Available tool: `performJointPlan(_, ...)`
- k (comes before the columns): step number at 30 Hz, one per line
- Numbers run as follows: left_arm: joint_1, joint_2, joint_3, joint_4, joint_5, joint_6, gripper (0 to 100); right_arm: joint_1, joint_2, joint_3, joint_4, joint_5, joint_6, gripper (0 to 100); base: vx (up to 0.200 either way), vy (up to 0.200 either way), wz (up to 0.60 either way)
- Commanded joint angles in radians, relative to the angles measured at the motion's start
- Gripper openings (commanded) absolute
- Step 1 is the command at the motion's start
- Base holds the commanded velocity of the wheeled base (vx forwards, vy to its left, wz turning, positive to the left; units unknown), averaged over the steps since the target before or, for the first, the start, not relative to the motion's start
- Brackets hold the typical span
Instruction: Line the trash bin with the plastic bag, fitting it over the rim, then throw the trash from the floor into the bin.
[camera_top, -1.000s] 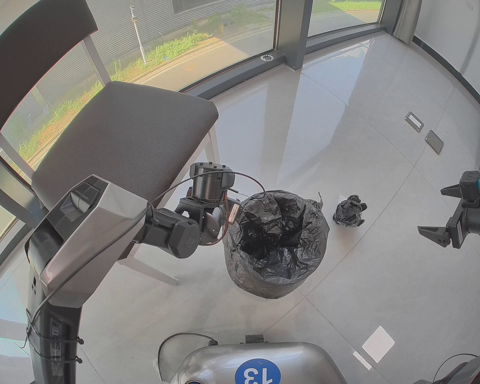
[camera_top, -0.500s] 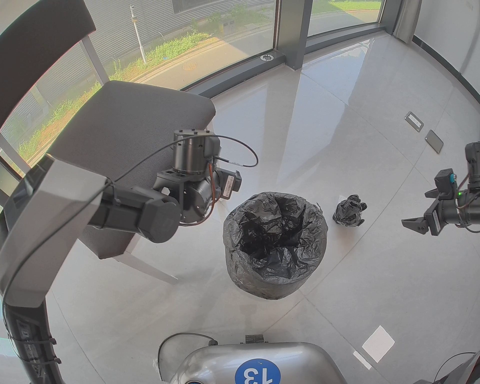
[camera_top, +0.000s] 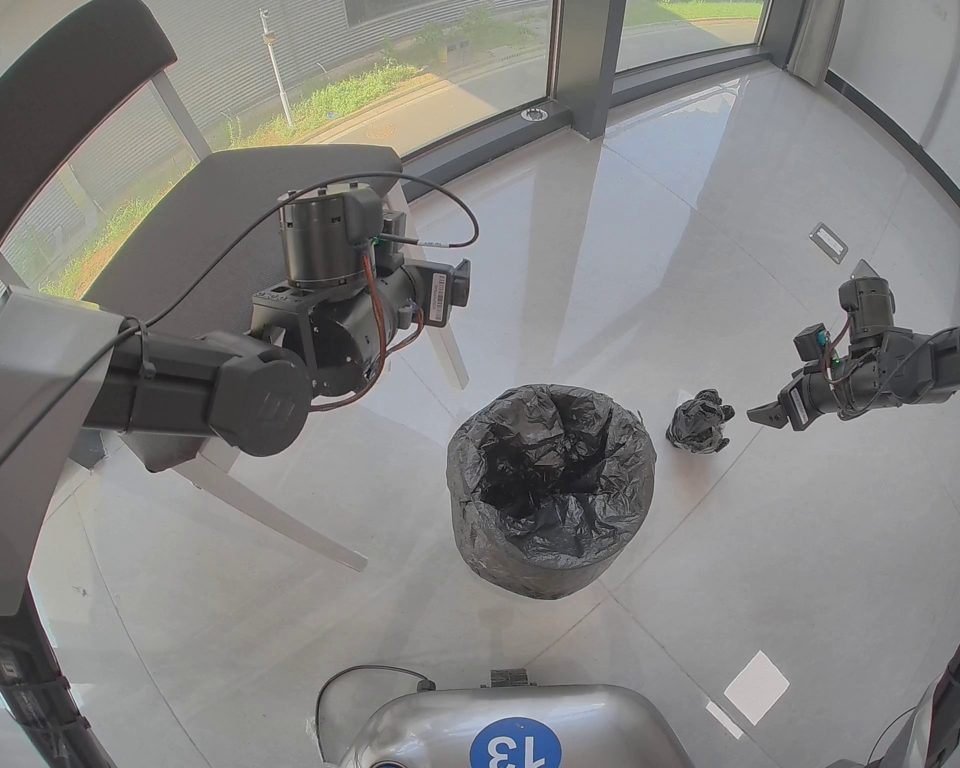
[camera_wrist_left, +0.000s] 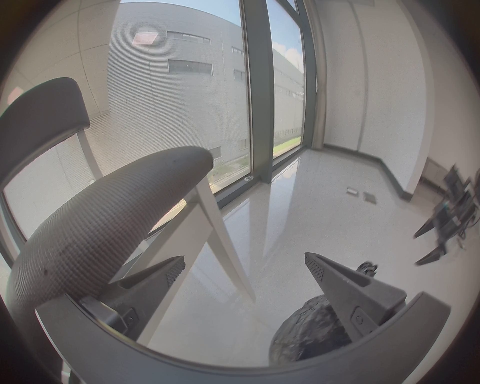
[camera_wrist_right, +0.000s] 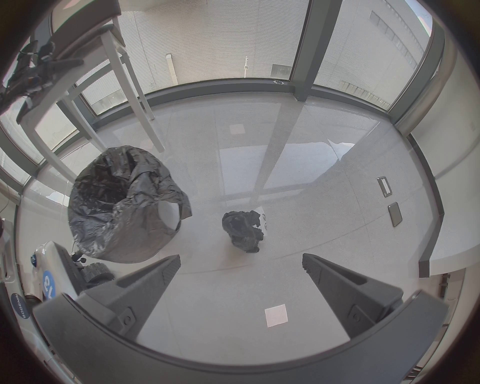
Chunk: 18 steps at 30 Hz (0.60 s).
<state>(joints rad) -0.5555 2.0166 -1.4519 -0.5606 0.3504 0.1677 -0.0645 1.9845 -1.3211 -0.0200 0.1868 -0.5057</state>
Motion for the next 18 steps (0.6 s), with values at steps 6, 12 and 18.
performJointPlan(6,-0.026,0.024,0.113,-0.124,-0.065,-0.028,100,-0.014,0.152,-0.104,-0.003,0.0,0.0,100,0.0,0.0,0.0)
performJointPlan(12,-0.044,0.108,0.117,-0.183,-0.065,-0.065,100,-0.017,0.148,-0.104,-0.003,0.0,-0.011,100,0.0,0.0,0.0)
performJointPlan(18,-0.044,0.163,0.127,-0.22,-0.062,-0.083,100,-0.025,0.132,-0.104,-0.003,0.002,-0.023,100,0.0,0.0,0.0)
